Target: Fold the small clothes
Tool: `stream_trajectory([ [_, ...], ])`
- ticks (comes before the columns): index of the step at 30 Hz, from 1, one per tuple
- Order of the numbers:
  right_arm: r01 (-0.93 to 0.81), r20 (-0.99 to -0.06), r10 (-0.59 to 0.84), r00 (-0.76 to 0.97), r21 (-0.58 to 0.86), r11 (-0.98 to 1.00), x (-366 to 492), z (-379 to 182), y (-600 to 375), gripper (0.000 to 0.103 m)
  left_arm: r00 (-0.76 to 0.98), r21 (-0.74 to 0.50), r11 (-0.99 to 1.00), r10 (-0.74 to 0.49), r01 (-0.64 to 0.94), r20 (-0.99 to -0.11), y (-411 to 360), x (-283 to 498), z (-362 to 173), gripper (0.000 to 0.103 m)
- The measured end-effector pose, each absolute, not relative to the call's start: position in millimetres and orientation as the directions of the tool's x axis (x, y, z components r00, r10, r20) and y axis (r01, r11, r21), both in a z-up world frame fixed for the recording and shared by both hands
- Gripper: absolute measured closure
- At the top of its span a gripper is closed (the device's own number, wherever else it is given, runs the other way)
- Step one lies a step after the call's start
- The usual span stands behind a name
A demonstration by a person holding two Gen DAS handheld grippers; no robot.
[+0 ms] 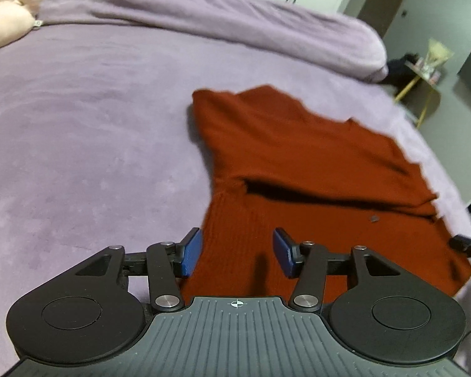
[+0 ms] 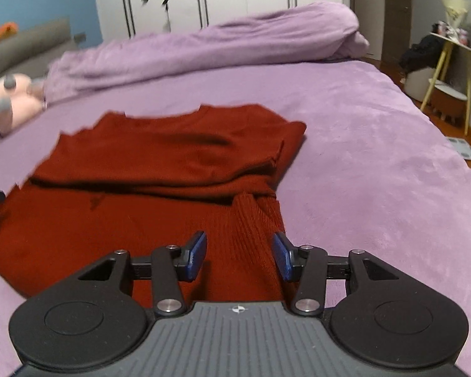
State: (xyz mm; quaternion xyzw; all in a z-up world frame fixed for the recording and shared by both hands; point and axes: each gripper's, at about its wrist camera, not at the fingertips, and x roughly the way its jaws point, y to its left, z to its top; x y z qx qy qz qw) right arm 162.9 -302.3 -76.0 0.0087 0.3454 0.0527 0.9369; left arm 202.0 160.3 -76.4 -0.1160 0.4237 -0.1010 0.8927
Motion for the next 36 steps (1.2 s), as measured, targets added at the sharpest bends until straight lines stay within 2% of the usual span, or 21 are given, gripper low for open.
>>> stream_trajectory([
  [6, -0.154, -0.675, 0.119, 0.728, 0.008, 0.988, 163.2, -85.8, -292.1, 0.091, 0.584, -0.322, 0.945, -0.298, 0.065, -0.755, 162.8, 213.6, -89.1, 0.051],
  [7, -0.160, -0.676, 0.124, 0.727, 0.009, 0.987, 163.8, -86.6, -291.9, 0.091, 0.575, -0.330, 0.941, -0.308, 0.069, -0.758, 163.3, 214.9, -90.1, 0.052],
  [10, -0.158, -0.675, 0.134, 0.726, 0.026, 0.987, 164.7, -85.0, -295.1, 0.091, 0.597, -0.313, 0.947, -0.295, 0.076, -0.746, 163.4, 213.0, -85.8, 0.067],
  [12, -0.157, -0.677, 0.131, 0.725, 0.023, 0.987, 166.2, -85.1, -295.1, 0.089, 0.616, -0.293, 0.953, -0.278, 0.080, -0.737, 161.8, 209.5, -81.6, 0.083],
  [14, -0.161, -0.680, 0.128, 0.722, 0.016, 0.987, 168.4, -85.8, -293.8, 0.088, 0.630, -0.283, 0.955, -0.277, 0.094, -0.726, 159.3, 206.2, -78.2, 0.087],
  [20, -0.168, -0.682, 0.121, 0.721, -0.002, 0.986, 171.5, -85.3, -290.5, 0.090, 0.601, -0.243, 0.959, -0.282, 0.146, -0.748, 147.4, 206.9, -83.2, 0.088],
  [22, -0.171, -0.683, 0.118, 0.721, -0.012, 0.985, 171.4, -85.7, -289.2, 0.093, 0.593, -0.265, 0.955, -0.292, 0.136, -0.751, 148.7, 209.1, -85.5, 0.081],
  [23, -0.173, -0.686, 0.110, 0.719, -0.023, 0.985, 171.7, -86.7, -287.8, 0.093, 0.583, -0.277, 0.952, -0.301, 0.133, -0.754, 148.8, 211.2, -87.2, 0.073],
  [24, -0.171, -0.690, 0.102, 0.717, -0.032, 0.985, 172.6, -87.4, -286.6, 0.093, 0.575, -0.282, 0.949, -0.309, 0.138, -0.758, 148.0, 213.0, -88.7, 0.069],
  [26, -0.164, -0.693, 0.095, 0.715, -0.034, 0.986, 174.7, -87.0, -285.7, 0.093, 0.572, -0.269, 0.950, -0.312, 0.160, -0.759, 143.8, 214.5, -89.5, 0.069],
  [28, -0.161, -0.684, 0.095, 0.723, -0.033, 0.986, 174.9, -84.7, -284.9, 0.098, 0.570, -0.251, 0.951, -0.308, 0.178, -0.762, 140.4, 215.0, -88.5, 0.082],
  [29, -0.161, -0.663, 0.102, 0.742, -0.029, 0.986, 172.1, -80.0, -284.5, 0.099, 0.574, -0.249, 0.952, -0.305, 0.177, -0.759, 140.1, 214.7, -85.4, 0.093],
  [31, -0.175, -0.601, 0.136, 0.788, -0.006, 0.985, 166.4, -63.3, -286.2, 0.099, 0.592, -0.279, 0.943, -0.331, 0.181, -0.735, 143.0, 212.7, -71.7, 0.094],
  [36, -0.121, -0.469, 0.150, 0.871, 0.090, 0.988, 181.5, -22.1, -301.3, 0.099, 0.717, -0.373, 0.909, -0.386, 0.188, -0.581, 159.7, 224.4, -11.0, 0.094],
])
